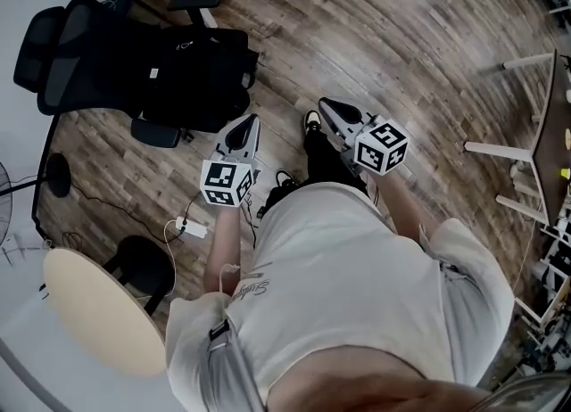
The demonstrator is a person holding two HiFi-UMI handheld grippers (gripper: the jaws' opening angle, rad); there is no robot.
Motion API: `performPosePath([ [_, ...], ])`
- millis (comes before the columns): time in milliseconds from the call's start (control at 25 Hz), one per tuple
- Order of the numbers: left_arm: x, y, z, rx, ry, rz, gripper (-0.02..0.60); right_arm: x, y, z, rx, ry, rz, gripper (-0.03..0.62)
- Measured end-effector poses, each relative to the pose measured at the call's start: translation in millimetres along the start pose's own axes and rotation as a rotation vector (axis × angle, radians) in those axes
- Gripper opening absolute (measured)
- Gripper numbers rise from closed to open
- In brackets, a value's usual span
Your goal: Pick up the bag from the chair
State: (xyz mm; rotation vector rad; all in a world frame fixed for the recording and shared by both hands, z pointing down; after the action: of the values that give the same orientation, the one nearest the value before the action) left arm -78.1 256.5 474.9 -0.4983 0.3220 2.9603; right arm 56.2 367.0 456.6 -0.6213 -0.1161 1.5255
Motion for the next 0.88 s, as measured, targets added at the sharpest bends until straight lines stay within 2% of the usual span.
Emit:
performPosePath([
  [120, -20.4, 21.8, -13.4, -0.017, 0.014, -0.054, 0.017, -29.4, -21.7, -21.1, 0.045, -0.012, -0.036, -0.006],
  [240, -42.6, 39.7, -31.6, -0.006, 0.019, -0.103, 0.017, -56.5, -42.9, -54.4, 0.144, -0.021, -0.090, -0.006],
  [360, -66.8, 61.7, -53.4, 0.038, -0.001, -0.145, 0.017, -83.0, -68.4, -80.7, 0.214, -0.012, -0.132, -0.006],
  [480, -88.1, 83.9, -75.1, 0.125, -0.058, -0.206, 0.017, -101.9, -97.2, -94.0, 0.211, 0.017, -0.172, -0.006],
  [640, -104.7, 108.6, -85.3, 0.198, -0.097, -0.305, 0.017, -126.2, -123.3, -103.7, 0.213, 0.056, -0.231, -0.006],
  [760, -113.4, 115.8, -83.0, 0.232, -0.093, -0.350, 0.017, -140.7, -134.2, -109.0, 0.221, 0.073, -0.267, -0.006],
  [880, -119.0, 117.2, -80.5, 0.231, -0.065, -0.380, 0.017, -152.3, -140.3, -114.4, 0.219, 0.090, -0.296, -0.006],
])
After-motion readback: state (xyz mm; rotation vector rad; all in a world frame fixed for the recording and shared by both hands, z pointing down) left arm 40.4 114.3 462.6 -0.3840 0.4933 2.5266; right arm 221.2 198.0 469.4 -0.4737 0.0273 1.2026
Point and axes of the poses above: the fingertips, and each gripper's own axes: x backward along the fingers, y to its left, z out of its underside, the point moved 2 cm from there along x, backward along the fingers, and after that the axes turned 2 degrees about -x, right-handed, at the moved point
